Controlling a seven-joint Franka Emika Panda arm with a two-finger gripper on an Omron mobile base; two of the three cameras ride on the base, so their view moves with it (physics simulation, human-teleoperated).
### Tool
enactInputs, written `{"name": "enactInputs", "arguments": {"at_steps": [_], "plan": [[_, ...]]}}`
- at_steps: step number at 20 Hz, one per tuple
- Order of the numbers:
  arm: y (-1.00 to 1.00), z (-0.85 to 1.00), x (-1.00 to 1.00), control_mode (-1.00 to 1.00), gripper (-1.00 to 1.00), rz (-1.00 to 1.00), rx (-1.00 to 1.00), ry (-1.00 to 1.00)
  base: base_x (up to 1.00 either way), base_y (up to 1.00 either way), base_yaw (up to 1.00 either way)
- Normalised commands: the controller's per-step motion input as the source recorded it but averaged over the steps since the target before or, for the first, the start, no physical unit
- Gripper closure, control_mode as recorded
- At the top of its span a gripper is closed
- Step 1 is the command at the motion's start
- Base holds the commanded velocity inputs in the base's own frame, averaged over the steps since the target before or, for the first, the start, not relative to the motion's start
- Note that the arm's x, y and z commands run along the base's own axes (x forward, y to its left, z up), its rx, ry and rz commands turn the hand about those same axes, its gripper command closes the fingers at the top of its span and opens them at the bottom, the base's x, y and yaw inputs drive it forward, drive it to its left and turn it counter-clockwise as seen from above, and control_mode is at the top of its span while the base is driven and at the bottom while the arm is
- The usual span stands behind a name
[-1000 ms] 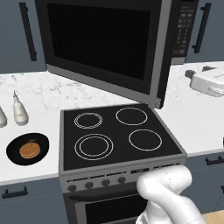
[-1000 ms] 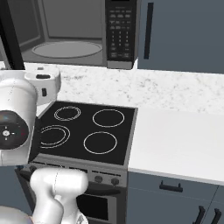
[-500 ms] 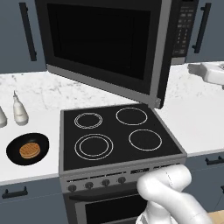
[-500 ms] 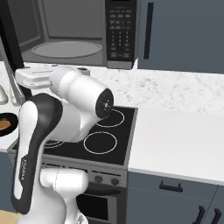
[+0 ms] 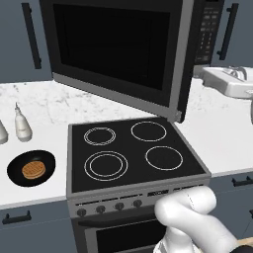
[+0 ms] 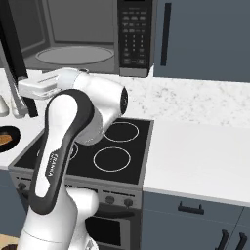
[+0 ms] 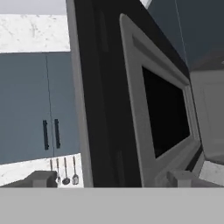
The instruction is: Open the microwave, place the bowl with waffle inside the microwave, then close the microwave door and turn it on.
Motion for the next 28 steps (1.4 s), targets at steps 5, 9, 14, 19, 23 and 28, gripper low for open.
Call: {"name": "enactInputs", "arguments": {"at_steps": [5,9,14,19,23,28], "plan": [[0.26,0.00,0.00,-1.00,-1.00,0.15,0.00,0.03,0.00,0.00,0.00],[0.26,0.00,-0.05,-1.00,-1.00,0.24,0.00,0.04,0.00,0.00,0.00],[0.44,0.00,-0.16,-1.00,-1.00,0.33,0.00,0.03,0.00,0.00,0.00],[0.59,0.00,-0.36,-1.00,-1.00,0.34,-0.02,0.00,0.00,0.00,0.00],[0.69,0.00,-0.57,-1.00,-1.00,0.14,-0.09,-0.06,0.00,0.00,0.00],[0.68,0.00,-0.33,-1.00,-1.00,0.00,-0.04,-0.01,0.00,0.00,0.00]]}}
